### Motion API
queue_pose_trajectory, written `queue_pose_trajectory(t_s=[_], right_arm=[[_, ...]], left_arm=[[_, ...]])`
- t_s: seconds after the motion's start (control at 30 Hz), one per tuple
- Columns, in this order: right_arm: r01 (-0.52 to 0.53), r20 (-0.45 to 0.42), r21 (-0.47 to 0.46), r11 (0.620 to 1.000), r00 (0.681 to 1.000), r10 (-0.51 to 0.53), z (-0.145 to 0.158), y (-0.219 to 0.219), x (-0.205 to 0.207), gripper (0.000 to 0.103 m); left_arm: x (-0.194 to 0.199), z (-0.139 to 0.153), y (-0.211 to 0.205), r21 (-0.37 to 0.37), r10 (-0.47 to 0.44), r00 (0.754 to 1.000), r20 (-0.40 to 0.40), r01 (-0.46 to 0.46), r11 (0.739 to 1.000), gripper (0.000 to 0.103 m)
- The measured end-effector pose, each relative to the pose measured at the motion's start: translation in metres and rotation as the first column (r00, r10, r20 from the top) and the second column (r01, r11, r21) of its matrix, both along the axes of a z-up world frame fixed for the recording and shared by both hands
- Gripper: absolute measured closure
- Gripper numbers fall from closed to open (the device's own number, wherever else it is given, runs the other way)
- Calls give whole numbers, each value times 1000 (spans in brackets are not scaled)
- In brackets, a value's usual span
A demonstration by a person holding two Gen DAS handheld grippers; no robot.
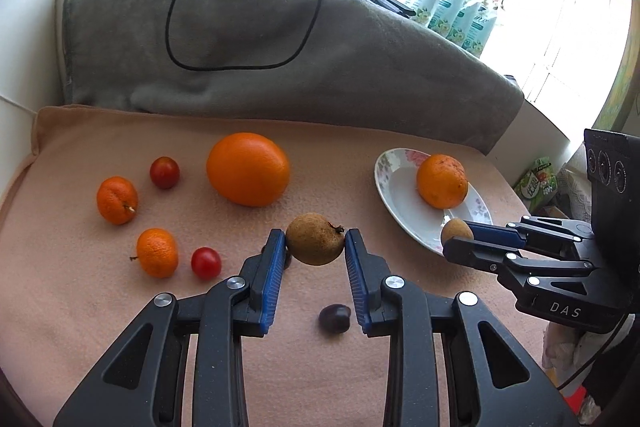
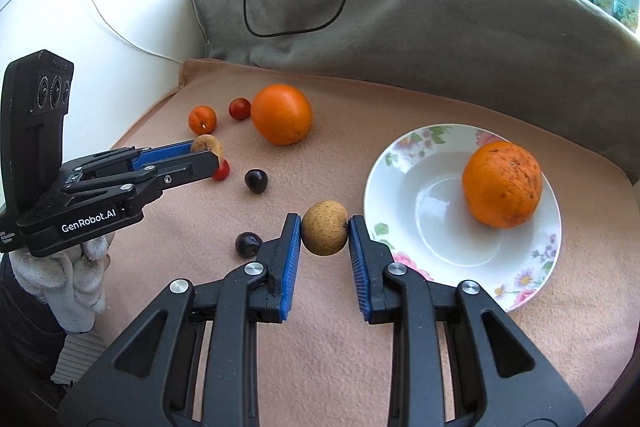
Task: Organize fruits
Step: 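Carry both held brown pears toward the white floral bowl, then open the right tool over the bowl while the left tool releases its pear beside it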
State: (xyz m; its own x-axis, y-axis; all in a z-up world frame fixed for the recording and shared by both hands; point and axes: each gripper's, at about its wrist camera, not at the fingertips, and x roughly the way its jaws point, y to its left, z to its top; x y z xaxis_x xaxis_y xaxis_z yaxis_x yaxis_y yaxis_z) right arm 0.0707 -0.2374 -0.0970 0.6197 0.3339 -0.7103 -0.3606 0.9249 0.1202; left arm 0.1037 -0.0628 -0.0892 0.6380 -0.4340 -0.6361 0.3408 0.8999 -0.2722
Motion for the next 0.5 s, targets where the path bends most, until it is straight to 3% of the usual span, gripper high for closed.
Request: queue_pose_trajectory(t_s=[0.5], right_arm=[[138,-13,-13,990,990,-138,-14,-64,-8,77]], left_arm=[[12,1,-79,30,-145,989,5,144,989,74]])
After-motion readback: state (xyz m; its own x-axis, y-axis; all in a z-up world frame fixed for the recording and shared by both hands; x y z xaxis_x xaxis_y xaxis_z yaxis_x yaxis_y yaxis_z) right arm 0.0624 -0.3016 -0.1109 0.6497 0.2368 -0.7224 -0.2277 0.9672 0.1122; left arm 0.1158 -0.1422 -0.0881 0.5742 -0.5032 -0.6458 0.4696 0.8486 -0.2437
